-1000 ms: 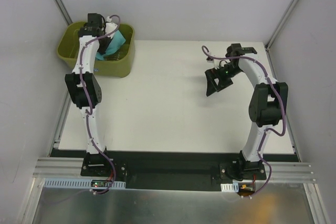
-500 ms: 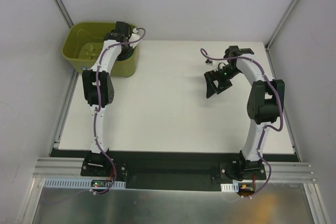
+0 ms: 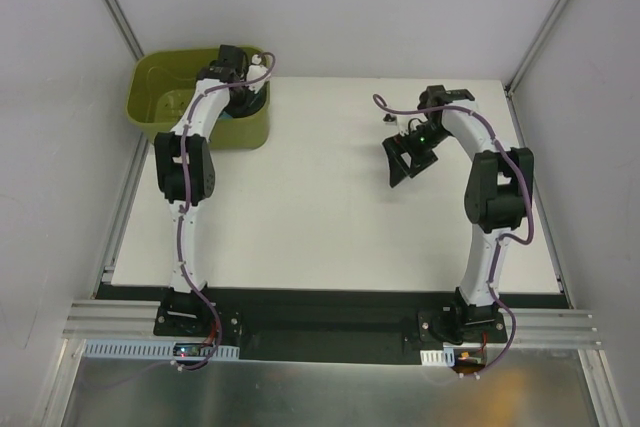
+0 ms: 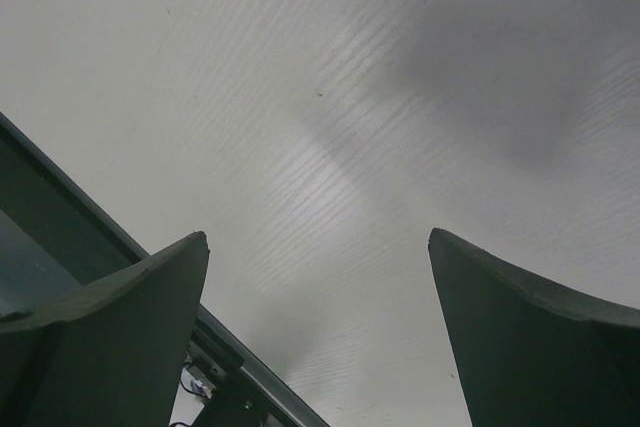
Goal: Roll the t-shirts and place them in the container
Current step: Place the T-shirt in the bin.
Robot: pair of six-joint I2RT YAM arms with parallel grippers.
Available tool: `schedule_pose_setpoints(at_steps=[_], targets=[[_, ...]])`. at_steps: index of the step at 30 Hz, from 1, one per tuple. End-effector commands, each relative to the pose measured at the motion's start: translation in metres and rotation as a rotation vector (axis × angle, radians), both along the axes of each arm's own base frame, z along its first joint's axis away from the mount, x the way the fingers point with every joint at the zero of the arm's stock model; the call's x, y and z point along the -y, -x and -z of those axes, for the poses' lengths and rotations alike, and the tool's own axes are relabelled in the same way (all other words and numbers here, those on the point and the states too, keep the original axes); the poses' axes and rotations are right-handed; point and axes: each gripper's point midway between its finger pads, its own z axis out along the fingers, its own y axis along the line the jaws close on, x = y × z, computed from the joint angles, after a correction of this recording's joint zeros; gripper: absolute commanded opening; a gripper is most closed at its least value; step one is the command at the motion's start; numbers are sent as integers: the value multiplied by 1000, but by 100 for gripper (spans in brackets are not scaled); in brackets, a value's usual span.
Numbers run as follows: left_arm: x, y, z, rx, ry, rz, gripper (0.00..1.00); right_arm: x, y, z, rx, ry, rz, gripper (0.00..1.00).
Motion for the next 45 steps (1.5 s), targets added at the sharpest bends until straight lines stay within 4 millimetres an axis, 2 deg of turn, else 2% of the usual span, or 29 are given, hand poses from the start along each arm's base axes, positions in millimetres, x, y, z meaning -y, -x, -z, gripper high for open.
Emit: schedule_pose_setpoints(at_steps=[1,3,4,6,10,12,16,17,19,20,21,24,25,27,28,30,38,42,45], targets=[[32,29,-37,-41,260,29,70,8,1,-5,-9,47,-20,96],[37,33,-48,-37,333,49,74,9,2,-6,-14,54,-29,96],[46,37,-60,-31,396,80,75,9,2,-6,-19,56,-31,96],[46,40,-71,-20,446,95,78,10,2,-7,-21,66,-35,96],[49,43,-110,40,541,150,82,10,-2,-9,-9,77,-46,96],[49,44,-123,64,563,160,86,10,-5,-9,-9,78,-47,96],[52,45,-136,80,602,173,88,8,-7,-10,2,76,-51,96],[43,43,-139,87,609,147,88,8,-7,-11,3,76,-49,96],[37,38,-143,90,632,89,86,8,-8,-11,6,77,-52,96],[25,31,-143,107,617,37,84,9,-8,-12,8,79,-52,96],[17,26,-141,114,610,-15,81,8,-8,-12,12,78,-52,96],[-9,15,-130,153,501,-98,57,8,-10,-17,28,74,-48,96],[-15,12,-127,161,478,-119,30,9,-10,-18,34,76,-46,96],[-34,6,-117,173,421,-171,9,10,-12,-19,41,77,-44,96],[-41,4,-112,172,397,-188,1,11,-12,-19,42,78,-41,96],[-54,0,-94,153,334,-216,0,11,-13,-20,48,79,-40,96],[-61,1,-36,51,250,-185,0,8,-14,-25,78,84,-52,96],[-55,-2,-23,31,251,-161,0,0,-15,-30,102,86,-78,96],[-42,-1,-11,4,265,-127,0,-7,-12,-30,105,86,-96,96]])
